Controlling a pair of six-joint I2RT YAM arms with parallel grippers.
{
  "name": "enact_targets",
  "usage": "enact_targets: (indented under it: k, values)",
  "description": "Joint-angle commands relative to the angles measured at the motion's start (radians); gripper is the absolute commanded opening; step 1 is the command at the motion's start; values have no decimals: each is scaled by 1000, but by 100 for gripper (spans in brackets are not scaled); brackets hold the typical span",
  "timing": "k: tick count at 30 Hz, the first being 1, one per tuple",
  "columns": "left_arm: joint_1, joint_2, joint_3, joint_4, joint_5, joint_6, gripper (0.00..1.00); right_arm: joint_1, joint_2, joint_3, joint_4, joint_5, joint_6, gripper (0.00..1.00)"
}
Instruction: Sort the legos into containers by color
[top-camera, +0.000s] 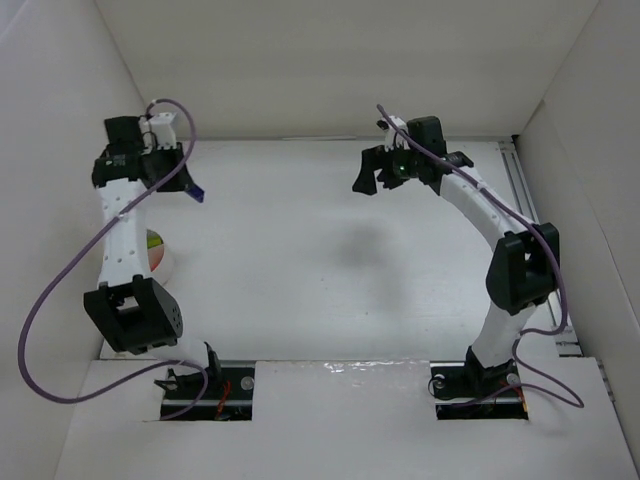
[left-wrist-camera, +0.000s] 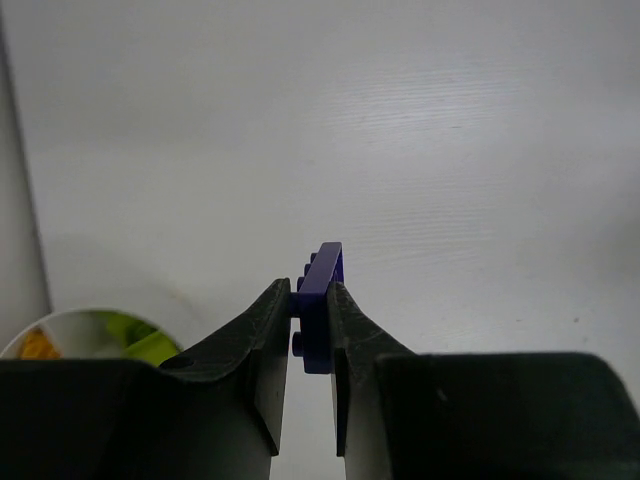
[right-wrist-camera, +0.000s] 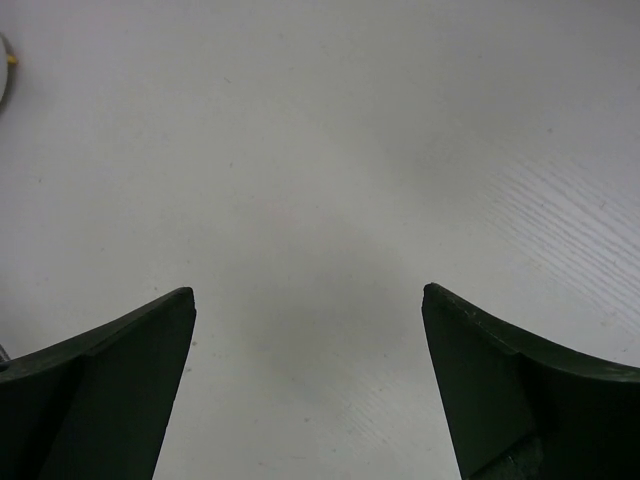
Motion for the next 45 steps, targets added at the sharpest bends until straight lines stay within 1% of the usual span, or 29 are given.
enact_targets:
  k: [1, 2, 4, 5, 8, 10, 11, 13, 16, 24, 29, 33, 45]
  values:
    - [116, -52, 31, -165, -27, 138, 0, -10, 7, 70, -19, -60, 42, 99]
    - [134, -61, 43, -203, -27, 149, 0, -10, 7, 70, -7, -60, 42, 99]
    - [171, -87, 43, -222, -27, 149, 0, -10, 17, 70, 4, -60, 42, 99]
    - [200, -111, 43, -243, -50, 158, 0, -1, 17, 70, 19, -60, 42, 99]
    - [230, -154, 19, -276, -95, 181, 0, -1, 27, 70, 42, -60, 63, 99]
    - [280, -167, 19, -299, -119, 192, 0, -1, 36, 70, 76, -60, 86, 99]
    - [280, -167, 19, -309, -119, 192, 0, -1, 36, 70, 76, -51, 86, 99]
    - [315, -167, 19, -332, -154, 192, 0, -1, 45, 70, 101, -51, 112, 99]
    - [377, -167, 10, -342, -168, 192, 0, -1, 45, 70, 121, -63, 138, 99]
    - [377, -135, 10, -313, -317, 189, 2, -41, 54, 70, 164, -91, 206, 99]
    - [377, -125, -13, -283, -337, 198, 2, -51, 63, 49, 194, -115, 227, 99]
    - [377, -125, -66, -219, -358, 207, 2, -60, 63, 40, 194, -115, 237, 99]
    - [368, -73, -75, -167, -337, 207, 4, -79, 63, 40, 203, -135, 257, 99]
